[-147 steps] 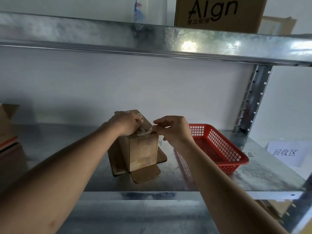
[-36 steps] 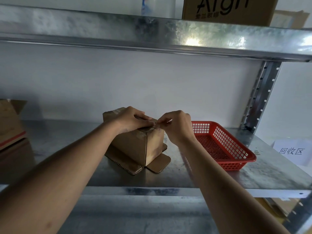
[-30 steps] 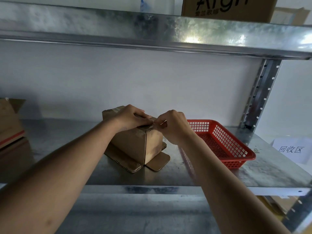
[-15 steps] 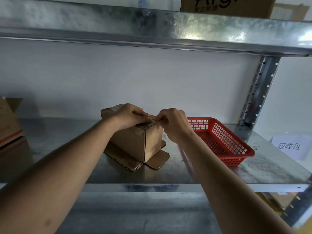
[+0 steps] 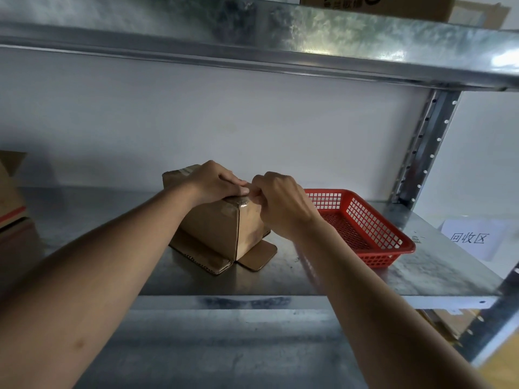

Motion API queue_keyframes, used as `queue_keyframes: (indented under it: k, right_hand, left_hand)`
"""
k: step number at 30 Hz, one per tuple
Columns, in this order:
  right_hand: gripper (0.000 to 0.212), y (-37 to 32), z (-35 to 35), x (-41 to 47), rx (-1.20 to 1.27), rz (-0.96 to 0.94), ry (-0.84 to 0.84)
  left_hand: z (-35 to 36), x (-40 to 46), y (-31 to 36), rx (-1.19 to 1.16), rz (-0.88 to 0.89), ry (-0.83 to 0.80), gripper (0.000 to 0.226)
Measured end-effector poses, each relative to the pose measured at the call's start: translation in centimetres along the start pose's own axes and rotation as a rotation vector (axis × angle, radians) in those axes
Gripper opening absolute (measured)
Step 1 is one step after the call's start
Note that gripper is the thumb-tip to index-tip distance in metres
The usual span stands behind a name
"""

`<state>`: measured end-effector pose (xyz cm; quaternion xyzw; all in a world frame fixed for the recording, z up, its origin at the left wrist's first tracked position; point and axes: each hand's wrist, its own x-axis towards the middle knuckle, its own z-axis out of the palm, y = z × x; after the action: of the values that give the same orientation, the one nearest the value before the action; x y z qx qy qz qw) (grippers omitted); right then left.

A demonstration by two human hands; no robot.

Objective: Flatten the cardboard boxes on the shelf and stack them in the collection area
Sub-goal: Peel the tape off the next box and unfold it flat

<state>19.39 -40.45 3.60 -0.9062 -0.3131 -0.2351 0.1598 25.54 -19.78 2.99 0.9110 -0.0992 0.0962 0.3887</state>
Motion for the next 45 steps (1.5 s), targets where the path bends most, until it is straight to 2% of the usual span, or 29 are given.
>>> queue_keyframes:
  k: [6, 9, 11, 14, 17, 19, 22, 25, 27, 29, 33, 37, 40, 42, 43, 45]
  right_hand:
    - [0.022, 0.3, -1.5, 0.4, 0.395, 0.097, 0.026]
    - [0.047, 0.8, -1.0, 0.9, 0.643, 0.182, -0.036]
    - [0.03, 0.8, -0.1, 1.1, 0.792, 0.234, 0.029]
    - [0.021, 0.6, 1.3, 1.2, 0.916, 0.298, 0.116]
    - [0.008, 0.4, 2.2, 1.4, 0.804, 0.36, 0.131]
    - [0.012, 0.2, 2.2, 1.4, 0.594, 0.354, 0.108]
    - [0.021, -0.4, 1.8, 1.2, 0.32, 0.206, 0.057]
    - [0.028, -0.9, 1.4, 0.9, 0.255, 0.08, 0.045]
    - [0.017, -0.9, 1.1, 0.9, 0.225, 0.052, 0.029]
    - [0.014, -1.0, 1.1, 0.9, 0.194, 0.059, 0.004]
    - [0.013, -1.3, 1.3, 1.1, 0.294, 0.133, 0.043]
    - [0.013, -1.4, 1.7, 1.2, 0.459, 0.256, -0.015]
    - [0.011, -0.9, 2.1, 0.8, 0.679, 0.363, 0.041]
    - [0.008, -0.5, 2.4, 0.6, 0.734, 0.383, 0.097]
    - [0.01, -0.4, 2.4, 0.5, 0.749, 0.382, 0.117]
    - [0.041, -0.3, 2.4, 0.5, 0.805, 0.391, 0.122]
  left_hand:
    - [0.4, -0.4, 0.5, -0.01, -0.004, 0.006, 0.02]
    - [0.1, -0.6, 0.6, -0.013, 0.004, -0.021, 0.016]
    - [-0.3, -0.9, 0.6, 0.015, -0.001, -0.025, 0.007]
    - [-0.6, -0.8, 0.6, 0.038, -0.039, -0.035, 0.023]
    - [-0.6, -0.5, 0.3, -0.001, -0.041, -0.049, 0.023]
    - [-0.5, -0.5, 0.2, -0.032, -0.026, -0.049, 0.008]
    - [-0.5, -0.3, 0.1, -0.058, -0.013, -0.067, 0.011]
    - [-0.6, -0.4, 0.4, -0.03, -0.032, -0.095, 0.014]
    - [-0.7, -0.6, 0.6, -0.001, -0.036, -0.102, 0.018]
    - [-0.8, -0.7, 0.7, 0.03, -0.039, -0.115, 0.021]
    - [-0.6, -1.4, 0.7, 0.062, -0.013, -0.123, 0.024]
    - [-0.4, -1.7, 0.8, 0.133, 0.002, -0.119, 0.03]
    - [-0.5, -2.0, 1.0, 0.23, 0.019, -0.131, 0.033]
    - [-0.8, -2.3, 1.1, 0.263, -0.002, -0.159, 0.043]
    - [-0.9, -2.4, 1.2, 0.279, -0.014, -0.183, 0.044]
    - [-1.4, -2.6, 1.4, 0.307, -0.025, -0.228, 0.045]
